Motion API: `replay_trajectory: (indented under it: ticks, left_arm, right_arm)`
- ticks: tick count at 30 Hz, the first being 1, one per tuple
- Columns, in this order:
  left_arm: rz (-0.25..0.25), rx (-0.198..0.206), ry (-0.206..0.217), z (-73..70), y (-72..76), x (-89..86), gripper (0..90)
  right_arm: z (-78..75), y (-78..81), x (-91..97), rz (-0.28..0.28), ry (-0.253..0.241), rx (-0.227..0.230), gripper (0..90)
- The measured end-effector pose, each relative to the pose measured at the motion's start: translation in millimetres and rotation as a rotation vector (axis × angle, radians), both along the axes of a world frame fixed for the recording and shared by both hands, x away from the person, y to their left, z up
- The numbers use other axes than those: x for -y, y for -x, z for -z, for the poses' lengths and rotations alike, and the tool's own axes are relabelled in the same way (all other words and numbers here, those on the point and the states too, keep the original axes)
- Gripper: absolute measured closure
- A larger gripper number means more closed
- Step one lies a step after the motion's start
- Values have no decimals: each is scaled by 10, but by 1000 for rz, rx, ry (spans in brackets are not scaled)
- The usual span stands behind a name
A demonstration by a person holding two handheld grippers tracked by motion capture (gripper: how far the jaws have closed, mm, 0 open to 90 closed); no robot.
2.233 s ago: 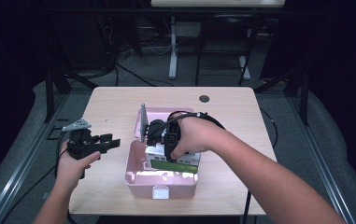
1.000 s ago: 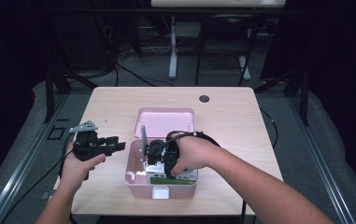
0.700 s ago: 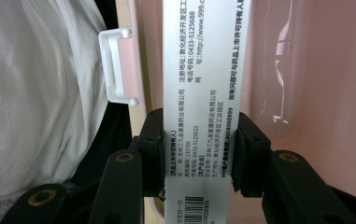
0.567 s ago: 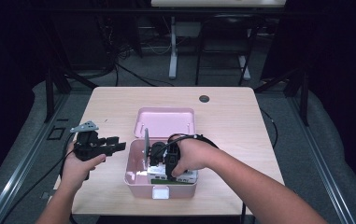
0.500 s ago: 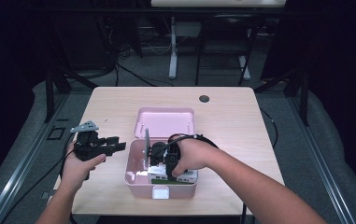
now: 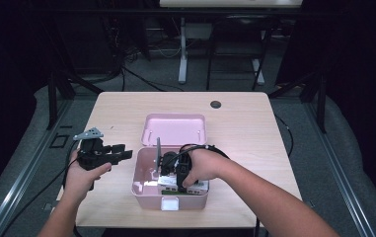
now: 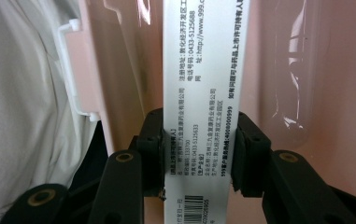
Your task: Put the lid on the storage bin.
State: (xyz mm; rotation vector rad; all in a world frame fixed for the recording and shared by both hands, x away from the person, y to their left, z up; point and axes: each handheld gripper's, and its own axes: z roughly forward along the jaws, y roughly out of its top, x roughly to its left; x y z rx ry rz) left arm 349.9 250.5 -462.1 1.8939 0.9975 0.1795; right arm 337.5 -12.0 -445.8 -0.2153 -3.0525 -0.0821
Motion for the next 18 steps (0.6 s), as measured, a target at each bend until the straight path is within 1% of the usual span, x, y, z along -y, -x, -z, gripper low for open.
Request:
replay_trajectory:
  ticks: [4, 13, 15, 18]
  left_arm:
    - [2, -2, -2, 2, -1, 2, 508]
    - [-1, -3, -1, 10, -4, 7, 508]
    - [-1, -3, -1, 11, -4, 8, 508]
    - [-1, -4, -1, 12, -5, 8, 508]
  right_arm:
    - [31, 6, -14, -13, 6, 3, 609]
    - [137, -2, -9, 2, 6, -4, 609]
    - [158, -7, -6, 3, 8, -9, 609]
    - [174, -2, -14, -3, 16, -4, 608]
